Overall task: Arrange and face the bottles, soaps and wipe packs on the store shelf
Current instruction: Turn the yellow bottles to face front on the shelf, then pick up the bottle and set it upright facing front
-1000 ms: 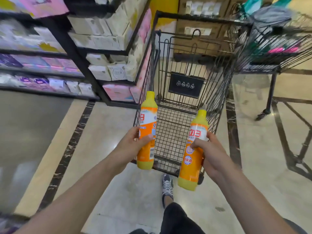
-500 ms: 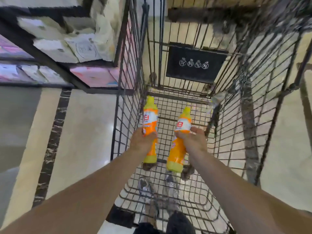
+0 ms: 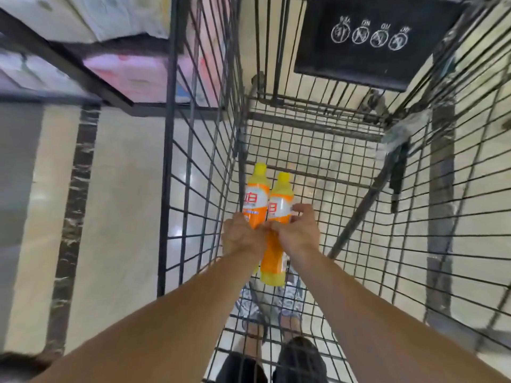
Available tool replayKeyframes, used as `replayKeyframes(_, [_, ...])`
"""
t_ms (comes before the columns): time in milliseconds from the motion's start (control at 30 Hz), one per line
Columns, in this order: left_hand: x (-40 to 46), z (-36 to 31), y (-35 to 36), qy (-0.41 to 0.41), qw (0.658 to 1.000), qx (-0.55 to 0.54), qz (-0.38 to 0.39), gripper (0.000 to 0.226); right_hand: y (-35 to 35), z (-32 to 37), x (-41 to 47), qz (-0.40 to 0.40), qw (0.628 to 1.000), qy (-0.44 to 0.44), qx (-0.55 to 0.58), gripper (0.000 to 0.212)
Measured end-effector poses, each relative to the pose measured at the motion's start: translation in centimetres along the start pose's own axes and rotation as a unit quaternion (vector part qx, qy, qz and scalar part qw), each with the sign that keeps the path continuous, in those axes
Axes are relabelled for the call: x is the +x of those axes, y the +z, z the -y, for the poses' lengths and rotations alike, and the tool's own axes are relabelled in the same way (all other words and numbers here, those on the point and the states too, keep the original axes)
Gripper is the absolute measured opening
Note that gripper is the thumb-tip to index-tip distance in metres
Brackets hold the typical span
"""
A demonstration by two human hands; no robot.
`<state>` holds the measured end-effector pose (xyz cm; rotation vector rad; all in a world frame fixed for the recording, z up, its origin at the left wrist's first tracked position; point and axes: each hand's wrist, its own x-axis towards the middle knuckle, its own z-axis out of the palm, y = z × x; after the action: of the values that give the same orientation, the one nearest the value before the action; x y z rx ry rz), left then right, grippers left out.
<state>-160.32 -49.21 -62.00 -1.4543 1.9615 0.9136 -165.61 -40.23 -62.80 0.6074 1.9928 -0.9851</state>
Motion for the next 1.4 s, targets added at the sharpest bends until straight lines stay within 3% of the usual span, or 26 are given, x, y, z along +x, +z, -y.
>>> replayKeyframes(233, [-2.0, -0.6, -2.4, -0.002, 0.999, -0.031, 0.031, 0.06, -1.5, 1.2, -1.3, 0.029, 0.996, -0.009, -0.081, 0.059])
replayKeyframes(367, [-6.5, -0.4, -6.6, 0.117, 0.991, -0.029, 0.055, 0.022, -5.1, 1.7, -5.1, 0.022, 0.997, -0.027, -0.069, 0.043])
replayKeyframes(500, [-11.9, 0.3, -12.4, 0.208, 0.97, -0.093, 0.086, 0.029, -9.6, 2.5, -12.2, 0.038, 0.995, -0.088, -0.032, 0.018])
replayKeyframes(767, [-25.9, 5.3, -23.9, 0.284, 0.946, -0.15, 0.032, 0.017, -16.1, 5.0, -31.1, 0.127, 0.96, -0.245, -0.041, 0.009])
replayKeyframes(1000, [-37.1, 13.4, -27.8, 0.229, 0.922, -0.283, -0.13, 0.012, -18.9, 5.4, -40.2, 0.204, 0.903, -0.369, -0.082, 0.011])
replayKeyframes(1233, [-50.4, 21.7, -20.0, 0.108, 0.838, -0.437, -0.31, 0.018, -18.1, 2.8, -44.2, 0.369, 0.775, -0.469, -0.207, 0.012])
replayKeyframes(1367, [-58.3, 25.7, -12.7, 0.016, 0.765, -0.519, -0.382, 0.015, -17.1, -1.6, -47.5, 0.464, 0.707, -0.472, -0.25, 0.011])
replayKeyframes(1400, [-58.8, 26.2, -11.7, 0.012, 0.76, -0.53, -0.377, 0.013, -17.1, -2.1, -47.7, 0.467, 0.705, -0.473, -0.247, 0.01])
